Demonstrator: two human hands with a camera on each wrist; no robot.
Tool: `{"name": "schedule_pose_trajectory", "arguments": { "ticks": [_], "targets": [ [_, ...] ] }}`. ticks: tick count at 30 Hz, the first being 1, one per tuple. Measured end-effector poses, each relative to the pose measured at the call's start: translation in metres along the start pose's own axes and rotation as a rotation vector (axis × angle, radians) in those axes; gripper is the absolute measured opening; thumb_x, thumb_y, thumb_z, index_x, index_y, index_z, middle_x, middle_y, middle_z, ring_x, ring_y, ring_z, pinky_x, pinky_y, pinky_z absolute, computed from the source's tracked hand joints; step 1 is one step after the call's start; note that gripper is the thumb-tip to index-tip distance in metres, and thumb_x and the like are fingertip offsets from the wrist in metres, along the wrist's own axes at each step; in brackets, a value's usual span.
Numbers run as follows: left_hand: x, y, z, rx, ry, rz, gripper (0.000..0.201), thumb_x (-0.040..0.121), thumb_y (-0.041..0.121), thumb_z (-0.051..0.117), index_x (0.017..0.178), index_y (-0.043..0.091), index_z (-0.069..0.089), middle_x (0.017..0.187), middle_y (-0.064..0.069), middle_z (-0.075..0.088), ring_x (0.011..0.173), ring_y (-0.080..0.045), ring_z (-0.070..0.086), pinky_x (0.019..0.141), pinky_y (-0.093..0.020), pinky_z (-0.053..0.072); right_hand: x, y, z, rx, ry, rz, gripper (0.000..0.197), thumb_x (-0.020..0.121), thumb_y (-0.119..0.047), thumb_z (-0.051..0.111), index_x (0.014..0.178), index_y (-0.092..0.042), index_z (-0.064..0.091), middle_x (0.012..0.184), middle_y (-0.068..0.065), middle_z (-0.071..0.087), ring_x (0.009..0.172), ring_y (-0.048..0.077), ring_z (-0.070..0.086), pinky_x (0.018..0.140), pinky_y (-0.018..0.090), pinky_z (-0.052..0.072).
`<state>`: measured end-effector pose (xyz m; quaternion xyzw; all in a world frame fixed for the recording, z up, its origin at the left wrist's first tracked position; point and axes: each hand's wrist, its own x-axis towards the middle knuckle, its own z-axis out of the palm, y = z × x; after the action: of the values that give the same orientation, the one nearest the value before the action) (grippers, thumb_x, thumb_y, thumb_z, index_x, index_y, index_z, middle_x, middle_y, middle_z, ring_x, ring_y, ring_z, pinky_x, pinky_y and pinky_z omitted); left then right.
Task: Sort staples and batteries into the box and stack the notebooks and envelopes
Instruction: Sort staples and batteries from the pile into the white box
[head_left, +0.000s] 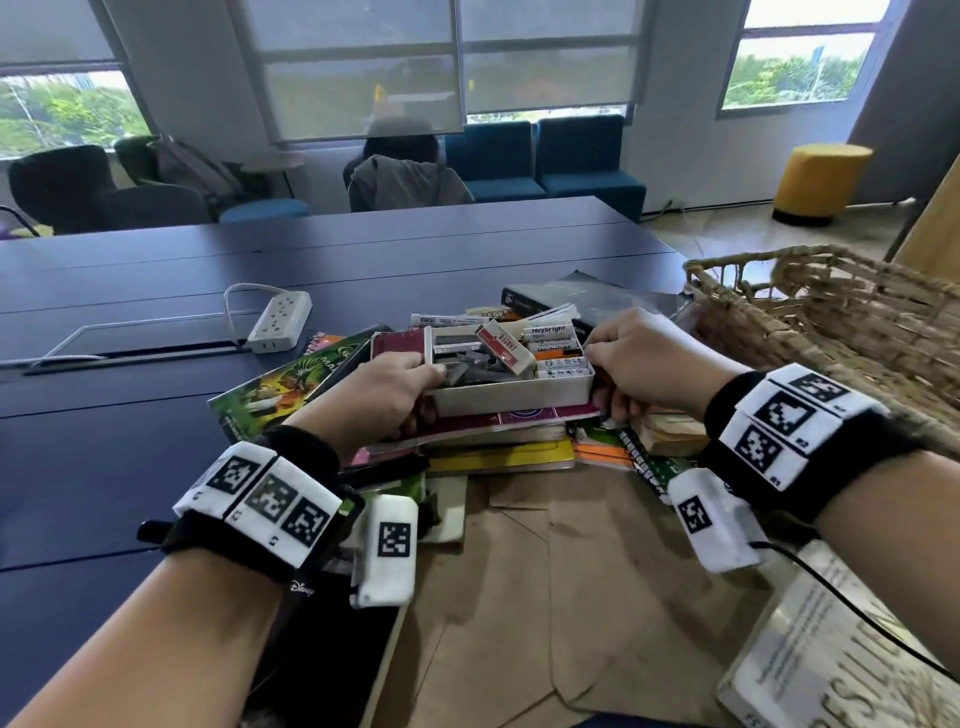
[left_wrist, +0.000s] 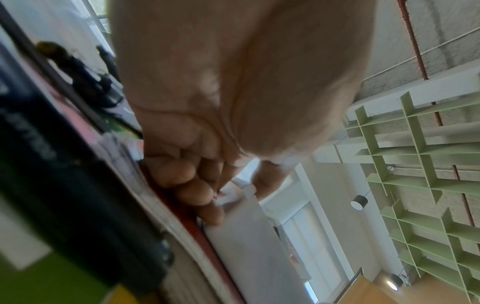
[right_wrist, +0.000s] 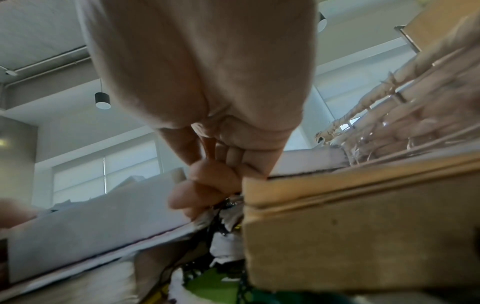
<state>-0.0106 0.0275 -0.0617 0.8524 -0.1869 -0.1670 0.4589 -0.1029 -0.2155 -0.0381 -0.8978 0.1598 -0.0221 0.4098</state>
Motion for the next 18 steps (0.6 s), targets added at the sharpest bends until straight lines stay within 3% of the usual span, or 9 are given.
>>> {"name": "schedule_pose_trajectory", "arguments": {
  "ticks": [5,8,11,14,18],
  "targets": [
    [-0.003,0.001,-0.002,-0.052,-0.042,-0.004,0.024,0.108,0.024,0.045,0.095,0.009,0.059,0.061,-0.002,0.058,0.042,-0.009,0.044,0.039,-0.018,0.031,-0.005,-0.007,0.003,0.05,0.008,0.031,0.029,0.098,-0.005,0.044,0.091,0.015,0.064,0.065,0.024,0.069,0.041,0.027,0.057,0.033,0.022,0.041],
    [-0.003,0.004,0.0,-0.053,-0.04,-0.004,0.026,0.109,0.021,0.044,0.093,0.007,0.06,0.058,-0.002,0.057,0.039,-0.008,0.043,0.036,-0.017,0.03,-0.007,-0.01,0.006,0.034,0.009,0.039,0.03,0.096,-0.005,0.041,0.082,0.007,0.064,0.067,0.026,0.07,0.044,0.029,0.06,0.034,0.023,0.042],
    [-0.004,0.007,-0.001,-0.028,-0.043,0.018,0.027,0.109,0.019,0.045,0.095,0.001,0.06,0.057,-0.005,0.057,0.04,-0.009,0.045,0.037,-0.017,0.032,-0.009,-0.013,0.006,0.024,0.005,0.053,0.029,0.098,-0.006,0.04,0.084,0.004,0.063,0.07,0.027,0.071,0.044,0.028,0.062,0.036,0.024,0.044],
    [-0.007,0.011,-0.003,0.015,-0.054,0.037,0.028,0.108,0.017,0.045,0.087,0.005,0.058,0.056,-0.006,0.06,0.04,-0.009,0.047,0.037,-0.018,0.034,-0.012,-0.014,0.005,0.016,0.008,0.055,0.028,0.098,-0.006,0.041,0.084,0.004,0.063,0.07,0.026,0.072,0.044,0.026,0.064,0.039,0.024,0.046],
    [-0.013,0.017,-0.005,0.045,-0.022,0.093,0.031,0.106,0.017,0.048,0.086,-0.005,0.059,0.062,-0.011,0.059,0.052,-0.022,0.051,0.046,-0.031,0.036,-0.019,-0.015,0.002,0.032,-0.031,0.012,0.026,0.1,0.001,0.043,0.077,0.0,0.054,0.07,0.032,0.068,0.043,0.028,0.059,0.043,0.033,0.047]
  ]
}}
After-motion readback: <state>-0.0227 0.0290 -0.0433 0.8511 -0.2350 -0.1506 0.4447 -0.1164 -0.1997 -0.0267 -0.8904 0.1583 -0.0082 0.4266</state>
